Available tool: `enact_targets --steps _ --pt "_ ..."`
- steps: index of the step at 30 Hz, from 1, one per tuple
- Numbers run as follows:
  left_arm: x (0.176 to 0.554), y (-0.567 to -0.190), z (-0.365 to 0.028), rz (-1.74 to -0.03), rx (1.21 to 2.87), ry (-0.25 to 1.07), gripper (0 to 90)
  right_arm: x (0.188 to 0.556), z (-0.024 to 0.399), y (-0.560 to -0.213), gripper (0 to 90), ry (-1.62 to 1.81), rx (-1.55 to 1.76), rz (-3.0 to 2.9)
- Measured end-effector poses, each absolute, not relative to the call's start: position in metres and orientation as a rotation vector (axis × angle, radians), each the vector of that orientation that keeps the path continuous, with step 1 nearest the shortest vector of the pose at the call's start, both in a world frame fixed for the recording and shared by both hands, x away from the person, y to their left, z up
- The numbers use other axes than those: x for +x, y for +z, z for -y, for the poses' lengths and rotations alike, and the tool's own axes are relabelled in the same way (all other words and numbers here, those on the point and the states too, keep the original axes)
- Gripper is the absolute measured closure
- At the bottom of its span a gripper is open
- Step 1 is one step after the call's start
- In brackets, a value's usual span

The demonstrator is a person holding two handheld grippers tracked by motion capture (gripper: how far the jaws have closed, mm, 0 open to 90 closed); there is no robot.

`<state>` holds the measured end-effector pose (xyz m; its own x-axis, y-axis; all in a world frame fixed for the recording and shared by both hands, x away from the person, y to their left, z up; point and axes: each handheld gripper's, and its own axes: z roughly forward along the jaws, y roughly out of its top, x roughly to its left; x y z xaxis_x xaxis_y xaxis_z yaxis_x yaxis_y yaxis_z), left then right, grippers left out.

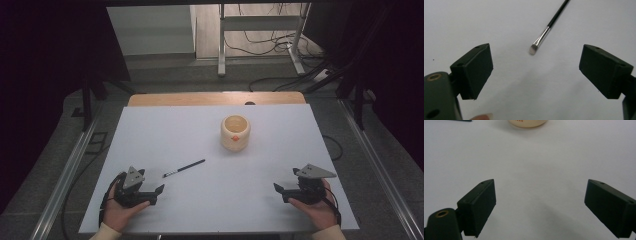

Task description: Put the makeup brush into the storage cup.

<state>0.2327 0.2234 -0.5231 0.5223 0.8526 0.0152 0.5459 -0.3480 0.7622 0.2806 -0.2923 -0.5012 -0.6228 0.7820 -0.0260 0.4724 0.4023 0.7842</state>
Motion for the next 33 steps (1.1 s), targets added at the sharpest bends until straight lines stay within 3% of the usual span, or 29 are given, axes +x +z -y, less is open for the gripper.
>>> enact_targets --steps 33 --pt "0.2280 -0.5165 -0.2248 -1.108 2.058 0.550 14.3 0.2849 0.2846 -0.5039 10.3 1.061 1.060 -2.300"
